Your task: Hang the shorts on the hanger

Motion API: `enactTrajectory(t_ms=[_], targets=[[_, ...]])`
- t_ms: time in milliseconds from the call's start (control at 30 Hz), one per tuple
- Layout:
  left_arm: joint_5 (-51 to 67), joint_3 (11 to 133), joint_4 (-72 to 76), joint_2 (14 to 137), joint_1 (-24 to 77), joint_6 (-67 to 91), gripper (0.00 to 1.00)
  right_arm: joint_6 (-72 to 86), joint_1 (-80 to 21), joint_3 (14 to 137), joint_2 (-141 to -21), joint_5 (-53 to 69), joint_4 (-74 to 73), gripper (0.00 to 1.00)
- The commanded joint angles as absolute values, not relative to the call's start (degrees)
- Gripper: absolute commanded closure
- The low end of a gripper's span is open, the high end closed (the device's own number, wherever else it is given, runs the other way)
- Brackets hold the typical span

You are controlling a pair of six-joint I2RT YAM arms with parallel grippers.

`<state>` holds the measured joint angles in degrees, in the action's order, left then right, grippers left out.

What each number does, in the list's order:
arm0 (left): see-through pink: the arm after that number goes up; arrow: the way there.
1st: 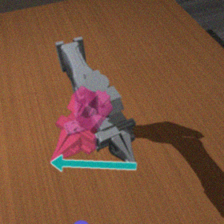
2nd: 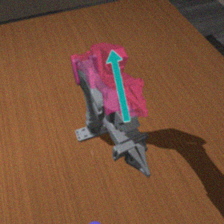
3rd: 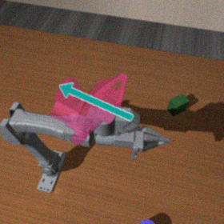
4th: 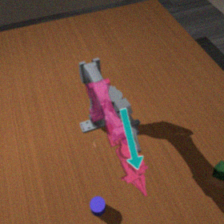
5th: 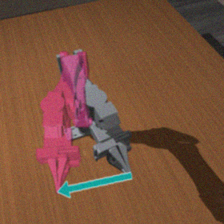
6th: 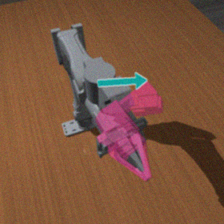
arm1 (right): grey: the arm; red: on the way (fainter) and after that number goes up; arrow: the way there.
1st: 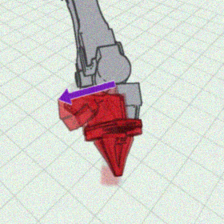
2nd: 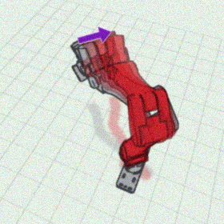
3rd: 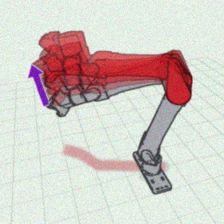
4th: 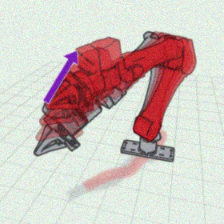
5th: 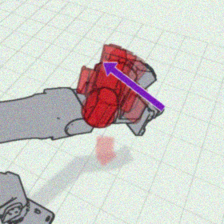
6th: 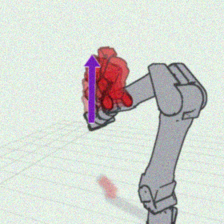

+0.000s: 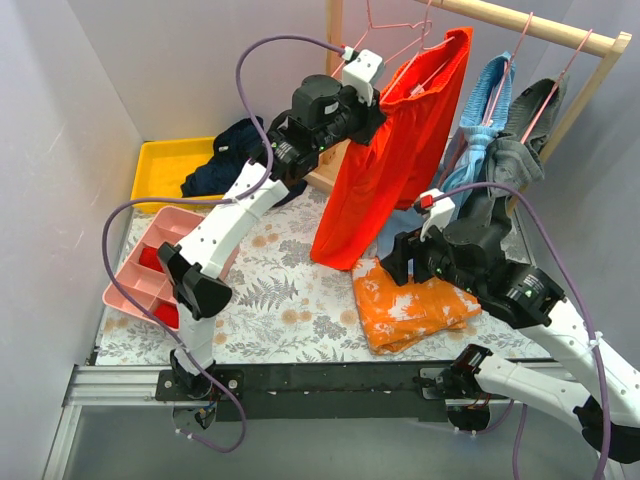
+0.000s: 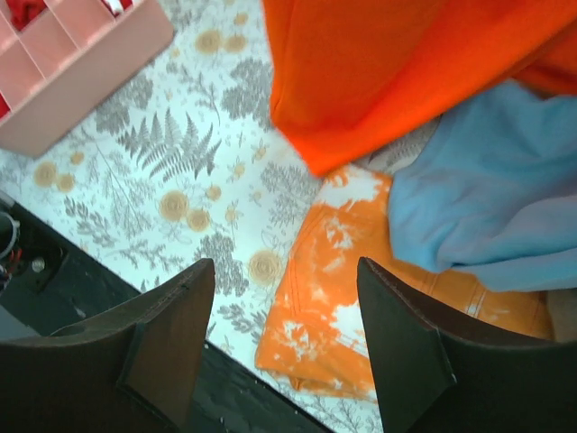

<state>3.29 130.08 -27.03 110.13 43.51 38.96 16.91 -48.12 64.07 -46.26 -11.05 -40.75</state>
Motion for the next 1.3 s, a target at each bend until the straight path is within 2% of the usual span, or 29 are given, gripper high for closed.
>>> enactTrajectory(t_ms=[0,500,900,1267], targets=[[5.1,137.5,-21.4,110.8,43.2,37.5,1.00,17.4,-48.0,61.1,-44.4,-7.4,-36.4,0.28],[7.6,141.1,-12.8,116.5,43.2,39.6,1.00,14.9,-48.0,59.2,-44.6,-7.7,-37.0,0.29],[7.6,143.2,-7.2,121.8,43.2,40.1,1.00,12.7,-48.0,58.0,-40.0,-3.5,-34.3,0.29],[8.5,145.2,-1.9,127.4,43.7,42.6,1.00,12.3,-48.0,57.5,-38.7,-4.5,-34.6,0.29]])
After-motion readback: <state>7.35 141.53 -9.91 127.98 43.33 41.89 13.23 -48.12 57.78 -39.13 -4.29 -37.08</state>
